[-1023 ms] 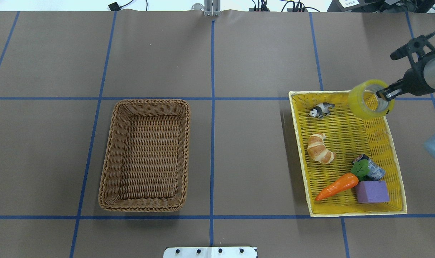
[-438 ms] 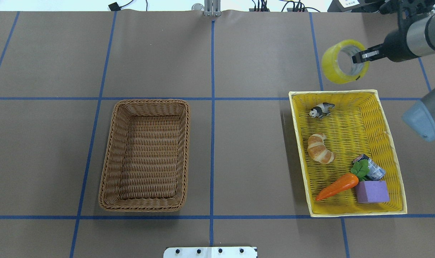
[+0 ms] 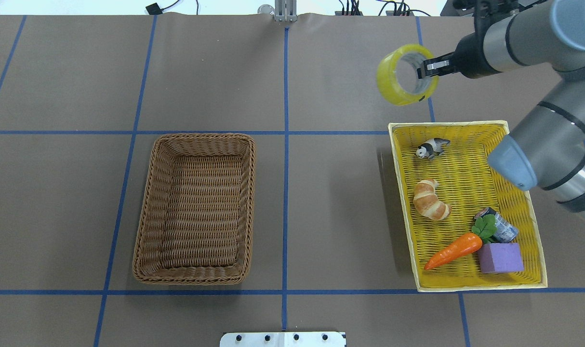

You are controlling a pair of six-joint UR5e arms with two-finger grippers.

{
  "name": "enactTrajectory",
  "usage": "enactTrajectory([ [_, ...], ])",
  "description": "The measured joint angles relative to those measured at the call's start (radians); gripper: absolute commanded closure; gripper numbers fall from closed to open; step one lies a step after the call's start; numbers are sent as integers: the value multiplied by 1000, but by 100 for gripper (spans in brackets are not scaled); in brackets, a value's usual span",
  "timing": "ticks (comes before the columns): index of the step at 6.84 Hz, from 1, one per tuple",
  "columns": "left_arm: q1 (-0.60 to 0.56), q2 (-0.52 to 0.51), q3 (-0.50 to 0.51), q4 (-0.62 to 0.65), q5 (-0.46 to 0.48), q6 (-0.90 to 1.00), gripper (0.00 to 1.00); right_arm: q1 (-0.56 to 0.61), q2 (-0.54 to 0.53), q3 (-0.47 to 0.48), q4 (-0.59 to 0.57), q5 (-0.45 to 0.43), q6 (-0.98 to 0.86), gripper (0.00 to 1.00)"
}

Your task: Move tape to another basket

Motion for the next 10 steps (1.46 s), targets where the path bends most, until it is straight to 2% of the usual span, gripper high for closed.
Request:
enactTrajectory([
  [2, 112, -88, -45, -147, -6, -284, 1, -109, 64, -6, 63, -128, 126, 100],
  [4, 239, -186, -84, -211, 5, -445, 1, -198, 101, -14, 181, -225, 226, 100],
  [6, 405, -276, -85, -230, 130, -487, 1, -283, 183, -32, 208, -319, 300, 100],
  [7, 465, -305, -83, -237, 189, -492, 1, -313, 209, -40, 208, -339, 310, 100],
  [10, 532, -340, -77, -241, 237, -499, 1, -377, 223, -37, 207, -346, 308, 100],
])
